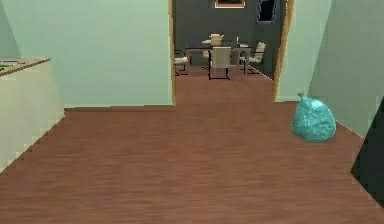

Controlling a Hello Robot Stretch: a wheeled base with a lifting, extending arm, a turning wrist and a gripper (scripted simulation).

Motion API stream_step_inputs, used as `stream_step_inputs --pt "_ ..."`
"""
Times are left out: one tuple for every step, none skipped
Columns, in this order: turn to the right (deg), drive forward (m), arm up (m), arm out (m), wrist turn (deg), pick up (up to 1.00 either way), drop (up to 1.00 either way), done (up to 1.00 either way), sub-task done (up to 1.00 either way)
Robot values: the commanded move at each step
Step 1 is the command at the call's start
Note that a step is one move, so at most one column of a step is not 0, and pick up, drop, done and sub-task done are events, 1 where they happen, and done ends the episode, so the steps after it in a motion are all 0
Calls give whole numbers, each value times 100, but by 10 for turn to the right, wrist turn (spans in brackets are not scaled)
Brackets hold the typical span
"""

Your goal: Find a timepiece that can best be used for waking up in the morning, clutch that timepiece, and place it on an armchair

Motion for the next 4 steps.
stream_step_inputs --pt "450 0 0 0 0 0 0 0 0" --pt "210 0 0 0 0 0 0 0 0" --pt "0 5 0 0 0 0 0 0 0" --pt "-450 0 0 0 0 0 0 0 0"
